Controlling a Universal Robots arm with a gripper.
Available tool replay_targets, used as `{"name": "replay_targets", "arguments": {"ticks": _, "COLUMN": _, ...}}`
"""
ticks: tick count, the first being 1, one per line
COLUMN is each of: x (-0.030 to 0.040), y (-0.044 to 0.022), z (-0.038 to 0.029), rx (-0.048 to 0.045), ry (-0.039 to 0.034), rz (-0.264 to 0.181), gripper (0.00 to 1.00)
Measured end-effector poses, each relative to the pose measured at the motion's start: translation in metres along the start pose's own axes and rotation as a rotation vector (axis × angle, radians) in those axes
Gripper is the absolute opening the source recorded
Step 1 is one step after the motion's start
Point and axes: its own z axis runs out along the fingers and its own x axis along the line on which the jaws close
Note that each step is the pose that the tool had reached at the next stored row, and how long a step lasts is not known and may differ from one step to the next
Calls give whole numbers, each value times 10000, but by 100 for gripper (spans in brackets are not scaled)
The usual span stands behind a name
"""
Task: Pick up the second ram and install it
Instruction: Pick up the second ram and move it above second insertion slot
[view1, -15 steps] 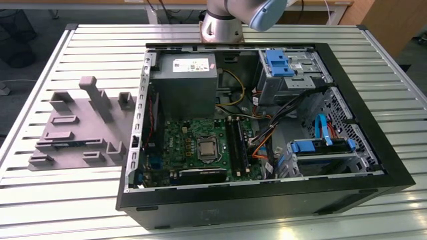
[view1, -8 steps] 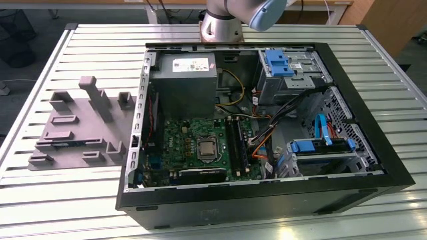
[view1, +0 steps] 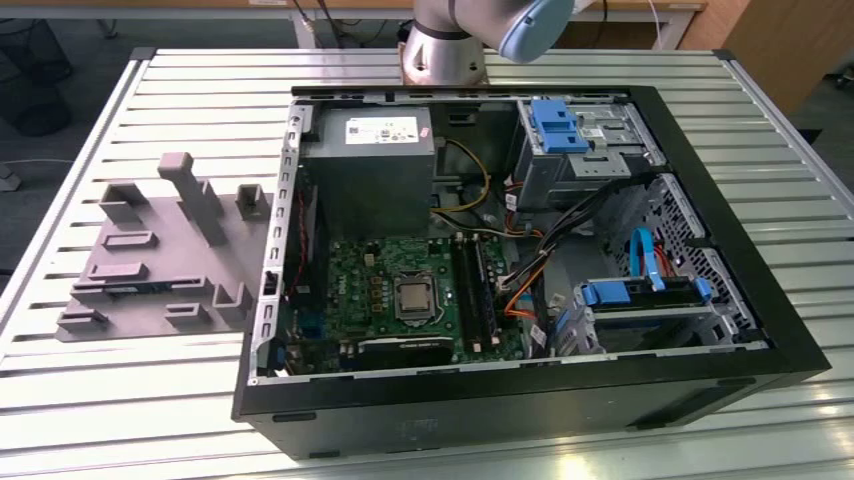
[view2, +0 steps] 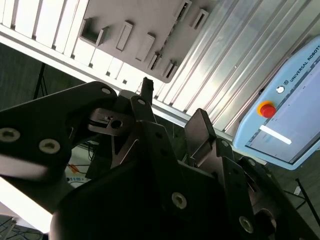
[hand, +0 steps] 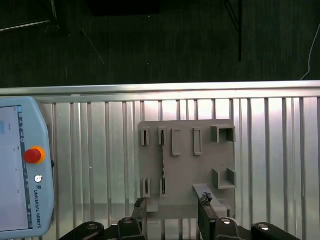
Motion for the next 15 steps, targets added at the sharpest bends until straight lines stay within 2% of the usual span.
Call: {"name": "replay_targets", "arguments": {"ticks": 15, "x": 0, "y": 0, "z": 27, "rx": -1, "ry": -6, "rz": 0, "gripper": 53}}
